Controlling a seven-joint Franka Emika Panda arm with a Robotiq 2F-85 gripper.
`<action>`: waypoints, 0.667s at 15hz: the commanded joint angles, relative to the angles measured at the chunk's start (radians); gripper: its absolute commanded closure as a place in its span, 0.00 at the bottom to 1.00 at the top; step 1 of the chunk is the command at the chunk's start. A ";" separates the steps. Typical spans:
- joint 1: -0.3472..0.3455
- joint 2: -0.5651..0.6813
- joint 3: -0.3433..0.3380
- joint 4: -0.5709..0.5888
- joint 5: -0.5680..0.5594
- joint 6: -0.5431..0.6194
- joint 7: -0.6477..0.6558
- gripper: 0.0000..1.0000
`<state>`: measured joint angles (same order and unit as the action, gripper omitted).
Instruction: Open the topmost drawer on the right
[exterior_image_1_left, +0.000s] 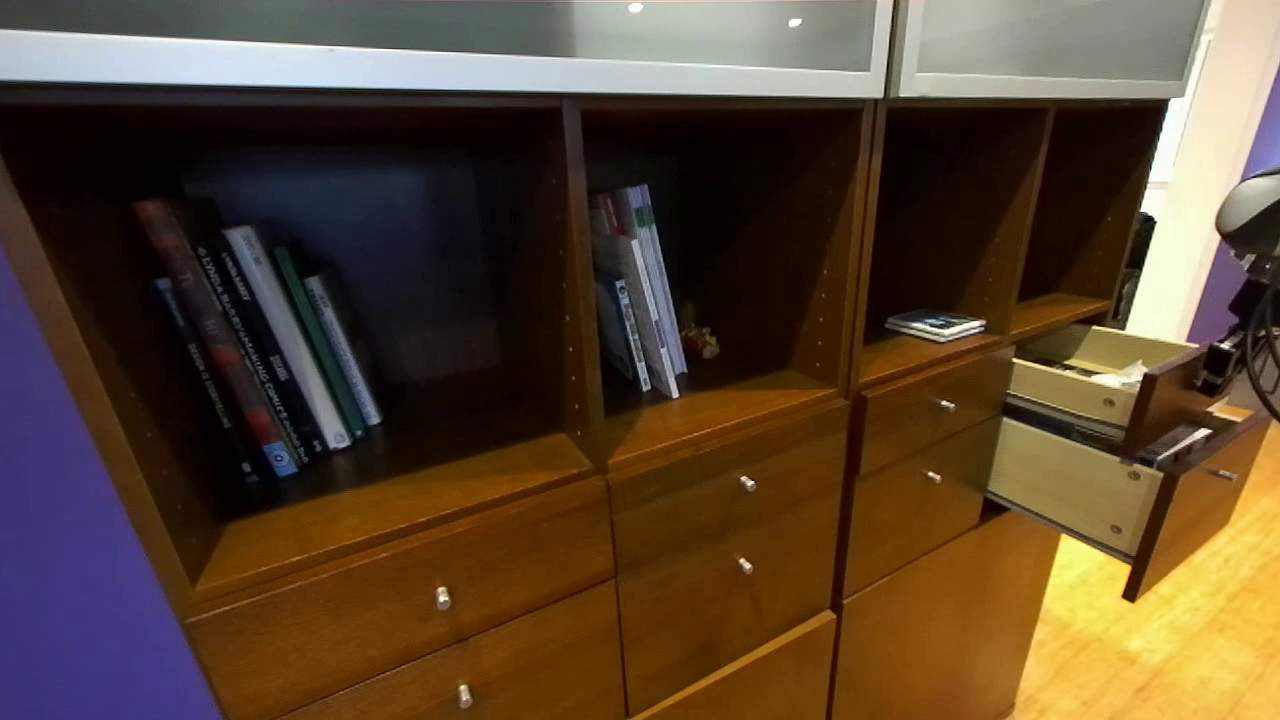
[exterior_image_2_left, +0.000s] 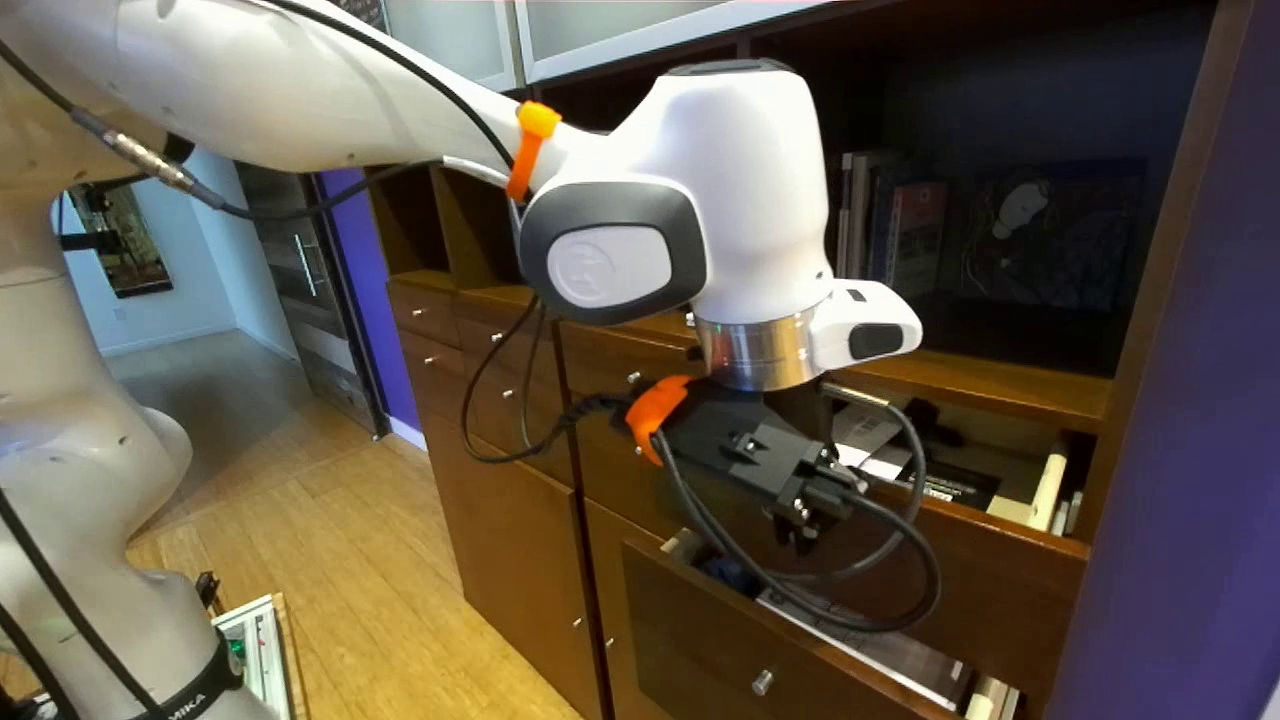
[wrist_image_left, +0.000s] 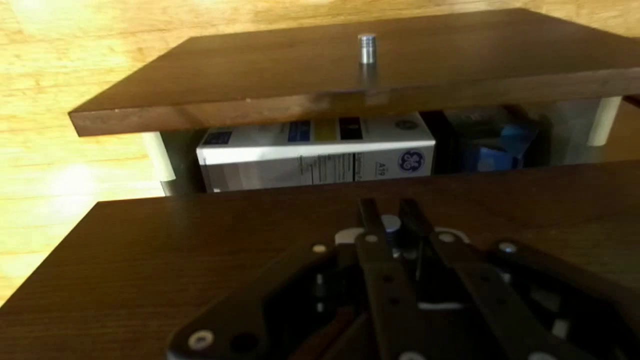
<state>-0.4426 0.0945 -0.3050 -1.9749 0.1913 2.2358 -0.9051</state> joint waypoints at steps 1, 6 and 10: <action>-0.011 -0.041 -0.050 -0.075 -0.048 0.041 -0.025 0.96; -0.003 -0.061 -0.072 -0.090 -0.115 0.031 -0.028 0.86; 0.001 -0.078 -0.074 -0.080 -0.154 -0.004 -0.028 0.47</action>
<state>-0.4407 0.0377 -0.3514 -2.0404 0.0980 2.2359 -0.9337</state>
